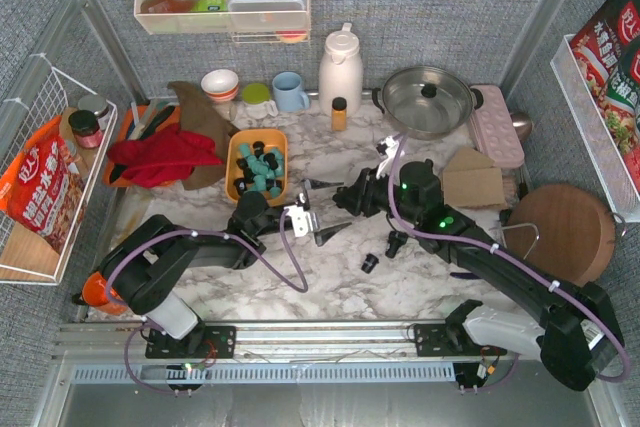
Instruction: Mix the coffee capsules in the storage basket
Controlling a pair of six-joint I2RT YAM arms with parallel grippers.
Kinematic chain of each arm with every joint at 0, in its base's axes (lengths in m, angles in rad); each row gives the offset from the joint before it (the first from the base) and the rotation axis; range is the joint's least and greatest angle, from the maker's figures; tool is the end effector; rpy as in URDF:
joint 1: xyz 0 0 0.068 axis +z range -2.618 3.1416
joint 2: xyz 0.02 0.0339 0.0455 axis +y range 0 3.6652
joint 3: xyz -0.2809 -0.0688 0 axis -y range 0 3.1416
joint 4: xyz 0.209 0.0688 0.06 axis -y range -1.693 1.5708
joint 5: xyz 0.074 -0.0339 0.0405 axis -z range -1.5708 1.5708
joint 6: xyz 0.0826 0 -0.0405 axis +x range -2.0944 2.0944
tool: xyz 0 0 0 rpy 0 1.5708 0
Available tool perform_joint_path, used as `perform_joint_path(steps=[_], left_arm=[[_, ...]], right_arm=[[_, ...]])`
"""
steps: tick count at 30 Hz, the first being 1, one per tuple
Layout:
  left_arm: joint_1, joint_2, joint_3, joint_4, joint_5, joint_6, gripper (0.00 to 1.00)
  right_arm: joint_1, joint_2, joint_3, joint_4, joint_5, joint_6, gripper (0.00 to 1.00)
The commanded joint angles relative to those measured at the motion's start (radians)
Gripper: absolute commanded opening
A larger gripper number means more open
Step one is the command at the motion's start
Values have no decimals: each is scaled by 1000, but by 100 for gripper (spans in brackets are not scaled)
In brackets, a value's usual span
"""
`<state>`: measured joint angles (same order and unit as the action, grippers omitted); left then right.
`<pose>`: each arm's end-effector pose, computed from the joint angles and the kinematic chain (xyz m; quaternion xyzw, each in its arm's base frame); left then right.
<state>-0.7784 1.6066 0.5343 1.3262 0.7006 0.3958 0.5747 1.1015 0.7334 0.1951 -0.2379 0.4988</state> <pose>0.1872 -0.2594 0.2738 0.5444 0.3281 -0.3474 0.6894 0.2089 0.1585 0.3182 -0.1051 0.7567 0.4047 0.5025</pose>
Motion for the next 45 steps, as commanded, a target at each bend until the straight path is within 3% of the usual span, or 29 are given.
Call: perform_joint_path(steps=[1,8,13,16,18,25,29,32,36,45], left_arm=[[-4,-6,0,15,-34,14,99],[-8,-13,-8,38,-52,12,97],[-10,-15,-11,25,-34,42,62],[-10,-14,-11,16,-30,57,49],[-10,-16,-11,17,-39,61,44],[-8,-16,-14,-22,-117,101,38],[19,-6,-8,-25,-150,84,36],[65,4,2,-4,-168,33,35],[168,16,60,-108,-233,-13,35],[377,124,151,-181,-449,-115,35]], right_arm=[[1,8,-21,86,-78,39,15],[2,29,-20,74,-127,45,15],[1,26,-16,65,-125,51,15],[1,25,-10,44,-119,50,16],[1,22,-5,26,-108,49,22],[-2,-27,58,-183,4,-33,53],[-5,-76,97,-295,79,-98,65],[-9,-105,115,-368,128,-135,66],[-9,-143,115,-418,182,-168,66],[-10,-221,77,-505,283,-239,66]])
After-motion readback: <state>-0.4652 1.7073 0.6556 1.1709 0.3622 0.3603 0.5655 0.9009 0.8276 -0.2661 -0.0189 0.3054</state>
